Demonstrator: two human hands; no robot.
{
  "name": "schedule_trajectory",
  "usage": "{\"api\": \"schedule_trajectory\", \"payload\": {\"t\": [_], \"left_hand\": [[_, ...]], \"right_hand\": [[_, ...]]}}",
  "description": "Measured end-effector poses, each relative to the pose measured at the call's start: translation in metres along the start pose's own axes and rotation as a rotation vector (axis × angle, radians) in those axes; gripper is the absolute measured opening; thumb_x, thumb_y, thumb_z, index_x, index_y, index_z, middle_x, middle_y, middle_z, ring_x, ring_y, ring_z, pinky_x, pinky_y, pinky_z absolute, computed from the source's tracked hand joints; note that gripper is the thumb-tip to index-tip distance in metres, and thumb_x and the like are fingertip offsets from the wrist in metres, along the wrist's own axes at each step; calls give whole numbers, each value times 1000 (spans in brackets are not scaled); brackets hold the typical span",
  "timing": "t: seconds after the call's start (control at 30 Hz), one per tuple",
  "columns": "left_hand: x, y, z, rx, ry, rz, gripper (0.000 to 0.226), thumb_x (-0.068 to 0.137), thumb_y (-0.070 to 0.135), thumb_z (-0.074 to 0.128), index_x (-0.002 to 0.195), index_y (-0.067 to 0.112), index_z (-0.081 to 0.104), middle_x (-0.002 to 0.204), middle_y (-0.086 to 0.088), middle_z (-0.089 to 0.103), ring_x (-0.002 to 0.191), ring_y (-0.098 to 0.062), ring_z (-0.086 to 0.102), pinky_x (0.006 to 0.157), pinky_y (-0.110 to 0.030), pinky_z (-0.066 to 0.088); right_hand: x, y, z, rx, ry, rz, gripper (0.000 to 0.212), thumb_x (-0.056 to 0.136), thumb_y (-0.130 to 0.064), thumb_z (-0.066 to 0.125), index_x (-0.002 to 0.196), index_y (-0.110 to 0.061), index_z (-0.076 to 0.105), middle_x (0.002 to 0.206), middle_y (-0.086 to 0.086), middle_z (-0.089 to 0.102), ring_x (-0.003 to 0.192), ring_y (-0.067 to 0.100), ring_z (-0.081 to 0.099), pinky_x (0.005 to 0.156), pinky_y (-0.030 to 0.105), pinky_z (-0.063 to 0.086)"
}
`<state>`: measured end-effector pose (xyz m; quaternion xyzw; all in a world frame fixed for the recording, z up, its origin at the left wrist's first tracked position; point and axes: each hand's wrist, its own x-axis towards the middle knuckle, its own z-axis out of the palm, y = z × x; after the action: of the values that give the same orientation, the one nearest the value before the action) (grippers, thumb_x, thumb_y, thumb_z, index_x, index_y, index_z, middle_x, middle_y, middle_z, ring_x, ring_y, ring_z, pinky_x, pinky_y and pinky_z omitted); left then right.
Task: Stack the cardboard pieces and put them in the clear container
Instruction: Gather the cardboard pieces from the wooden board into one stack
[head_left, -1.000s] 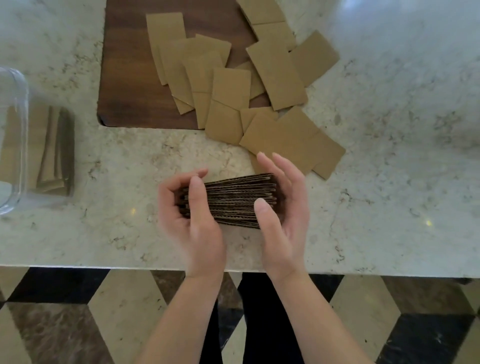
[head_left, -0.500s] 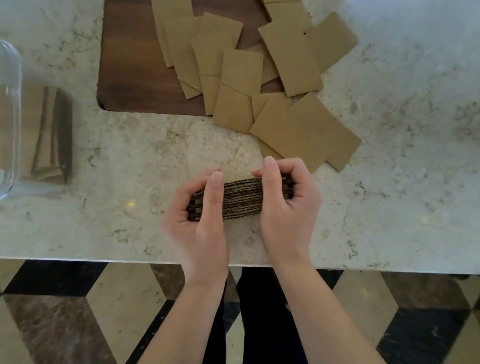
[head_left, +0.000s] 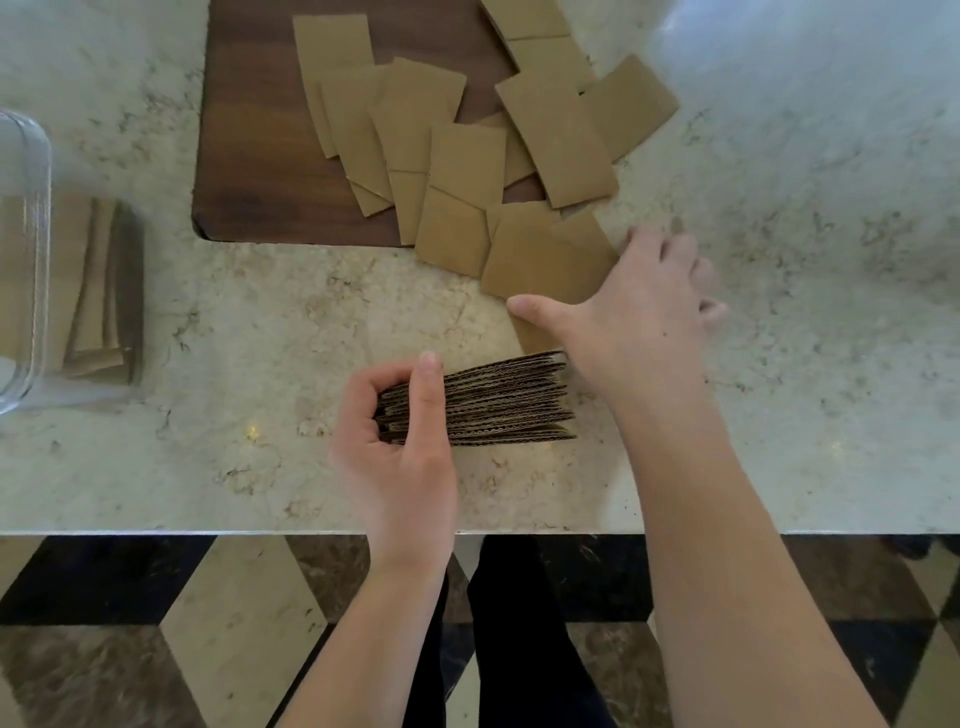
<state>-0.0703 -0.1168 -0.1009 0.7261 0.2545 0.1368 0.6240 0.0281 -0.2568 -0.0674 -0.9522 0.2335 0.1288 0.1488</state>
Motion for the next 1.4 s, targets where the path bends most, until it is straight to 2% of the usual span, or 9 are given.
{"api": "schedule_trajectory", "payload": {"t": [0.2,0.37,0.5,0.6,0.73,0.87,1.1,1.27,1.4], "left_hand": [[0,1,-2,8,-19,-2,17,100,41,65,91,28,70,87,2,74,80,-3,68,73,-17,54],[0,1,-2,23,-13,5,14,100,39,65,91,30,69,88,4,74,82,-2,69,75,-18,55],[1,1,-1,5,-17,-3,12,99,38,64,93,30,70,90,9,75,86,-4,70,78,-15,53],[1,0,0,23,-38,18,16,99,35,62,104,26,74,99,18,75,97,-1,70,85,-12,51],[2,-1,2,14,-66,48,34,103,33,59,137,35,62,136,13,69,131,-11,64,109,-30,50],[1,-1,3,-79,-103,23,46,108,37,48,147,60,44,159,14,50,152,-12,45,121,-48,40],[2,4,14,-21,-17,55,5,103,48,56,105,51,60,106,14,64,103,-28,64,89,-61,53],[3,7,22,-42,48,74,8,101,34,65,96,38,60,92,26,65,87,0,63,80,-23,52],[8,7,27,-77,95,47,12,102,26,63,94,34,62,84,23,66,77,5,61,70,-16,50]], "right_hand": [[4,-5,-5,157,-118,-26,85,73,-64,83,137,-17,53,135,9,50,132,31,44,106,46,37],[5,-1,-13,309,-154,-68,60,76,-39,91,118,-22,51,85,-16,44,89,18,55,74,35,49],[1,12,-29,344,-243,-138,38,89,-29,81,119,-20,59,99,-9,62,89,16,61,66,27,44],[-7,21,-43,251,-189,-315,4,99,-18,67,101,-18,64,84,-6,58,82,21,57,60,29,34],[-32,4,-48,-77,3,-609,24,100,-9,59,119,-19,70,103,1,62,97,21,41,83,35,34],[-55,-13,-27,-166,-204,-779,32,101,-19,45,127,-30,60,123,-9,67,113,19,53,95,36,34],[-55,12,4,573,-186,-623,37,103,-20,42,133,-19,64,129,-12,65,122,-4,56,98,7,40],[-67,37,35,983,-114,-490,37,95,-24,54,127,-11,66,121,-2,71,112,14,67,92,24,52],[-68,25,51,1195,44,-402,25,91,-15,54,109,-8,71,107,3,75,103,14,69,87,25,53]]}}
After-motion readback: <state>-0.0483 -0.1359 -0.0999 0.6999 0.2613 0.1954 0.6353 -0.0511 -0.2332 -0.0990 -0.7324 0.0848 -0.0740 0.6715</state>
